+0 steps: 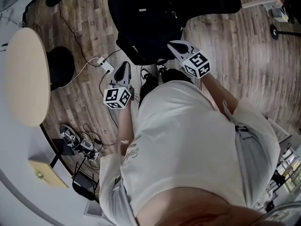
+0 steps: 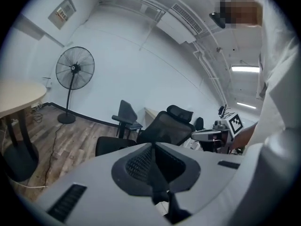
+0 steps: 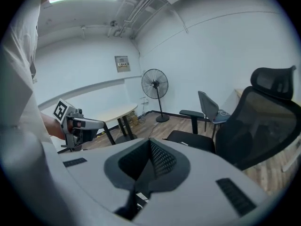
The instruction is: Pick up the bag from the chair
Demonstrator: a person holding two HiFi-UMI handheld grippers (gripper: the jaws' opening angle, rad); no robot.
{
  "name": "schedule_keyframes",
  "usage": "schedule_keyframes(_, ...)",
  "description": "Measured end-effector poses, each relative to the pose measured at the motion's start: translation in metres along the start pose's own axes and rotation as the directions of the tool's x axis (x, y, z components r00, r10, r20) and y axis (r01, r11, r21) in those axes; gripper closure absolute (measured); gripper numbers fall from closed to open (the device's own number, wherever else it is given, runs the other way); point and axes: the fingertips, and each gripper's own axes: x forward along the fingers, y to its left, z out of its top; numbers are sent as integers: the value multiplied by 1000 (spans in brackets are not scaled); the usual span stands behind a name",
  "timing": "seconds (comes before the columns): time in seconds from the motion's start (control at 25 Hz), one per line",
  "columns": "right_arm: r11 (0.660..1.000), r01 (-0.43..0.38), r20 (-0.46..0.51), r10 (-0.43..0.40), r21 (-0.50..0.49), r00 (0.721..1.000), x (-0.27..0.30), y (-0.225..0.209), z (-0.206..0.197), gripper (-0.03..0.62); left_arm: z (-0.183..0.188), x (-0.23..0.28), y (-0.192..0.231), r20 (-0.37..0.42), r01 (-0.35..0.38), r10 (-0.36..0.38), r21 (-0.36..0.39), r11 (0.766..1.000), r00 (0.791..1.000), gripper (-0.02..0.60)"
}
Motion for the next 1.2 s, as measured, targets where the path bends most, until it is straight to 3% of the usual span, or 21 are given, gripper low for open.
schedule_keyframes(0.24, 982, 175, -34, -173, 67, 984, -10, -16, -24, 599, -17, 38, 13, -100, 160, -157, 28, 987, 983, 551)
schedule_keyframes(0.44, 960, 261, -119, -249, 99, 961, -14, -19, -69, 600, -42, 63, 9, -195, 285, -271, 49, 957, 943, 551)
schedule_keyframes(0.6, 949, 283, -178, -258, 136, 950, -19, -20, -103, 599, -60, 72, 2, -241, 365, -351, 14, 931, 905, 549)
schedule_keyframes(0.88, 930, 300, -256, -243, 213, 936, -19, -40, -167, 586, -104, 79, -2, -384, 374, -339, 16, 927, 859, 546)
schedule_keyframes(1.0, 930, 269, -310, -186, 250, 932, -14, -47, -203, 468, -120, 83, -6, -432, 369, -333, 0, 930, 838, 409)
schedule_keyframes(1.2, 937, 191, -400, -62, 292, 915, -4, -57, -258, 399, -151, 93, -5, -518, 345, -285, 20, 938, 806, 385)
